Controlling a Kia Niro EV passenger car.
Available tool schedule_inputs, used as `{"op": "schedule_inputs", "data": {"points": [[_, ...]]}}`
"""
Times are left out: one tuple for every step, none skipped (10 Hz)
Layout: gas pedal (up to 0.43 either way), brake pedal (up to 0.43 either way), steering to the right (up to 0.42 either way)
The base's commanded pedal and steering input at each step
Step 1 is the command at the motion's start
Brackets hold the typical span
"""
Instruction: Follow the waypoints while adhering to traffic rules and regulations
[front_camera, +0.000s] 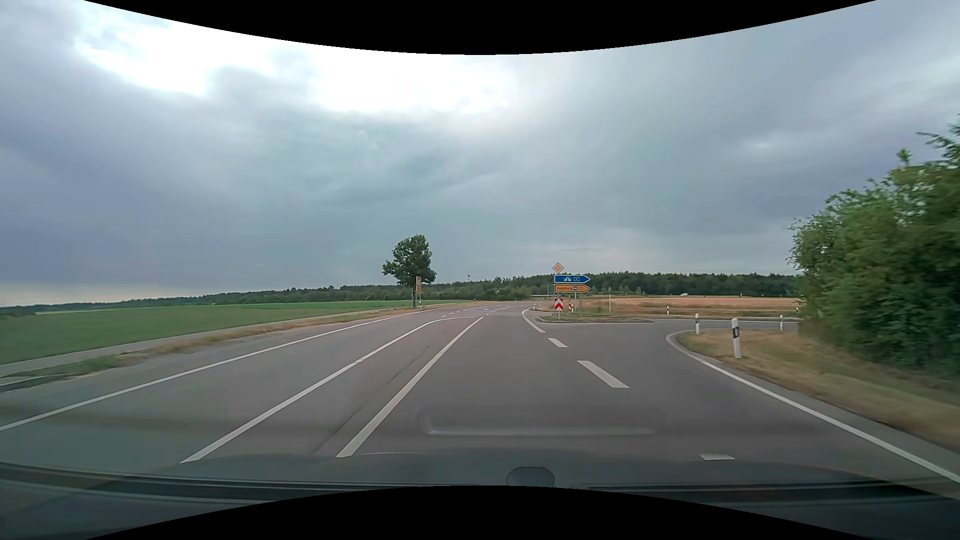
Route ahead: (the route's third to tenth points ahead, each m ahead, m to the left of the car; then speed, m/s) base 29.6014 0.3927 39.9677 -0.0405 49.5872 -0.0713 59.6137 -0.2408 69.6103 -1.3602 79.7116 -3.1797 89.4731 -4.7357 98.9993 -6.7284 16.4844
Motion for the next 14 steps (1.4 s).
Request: {"op": "schedule_inputs", "data": {"points": [[0.189, 0.000, 0.000], [0.169, 0.000, 0.000], [0.150, 0.000, 0.001], [0.130, 0.000, 0.002], [0.110, 0.000, 0.001], [0.110, 0.000, 0.002], [0.110, 0.000, 0.001], [0.110, 0.000, 0.002], [0.110, 0.000, 0.002], [0.110, 0.000, 0.002], [0.110, 0.000, 0.002], [0.110, 0.000, 0.003], [0.110, 0.000, 0.003], [0.110, 0.000, 0.004]]}}
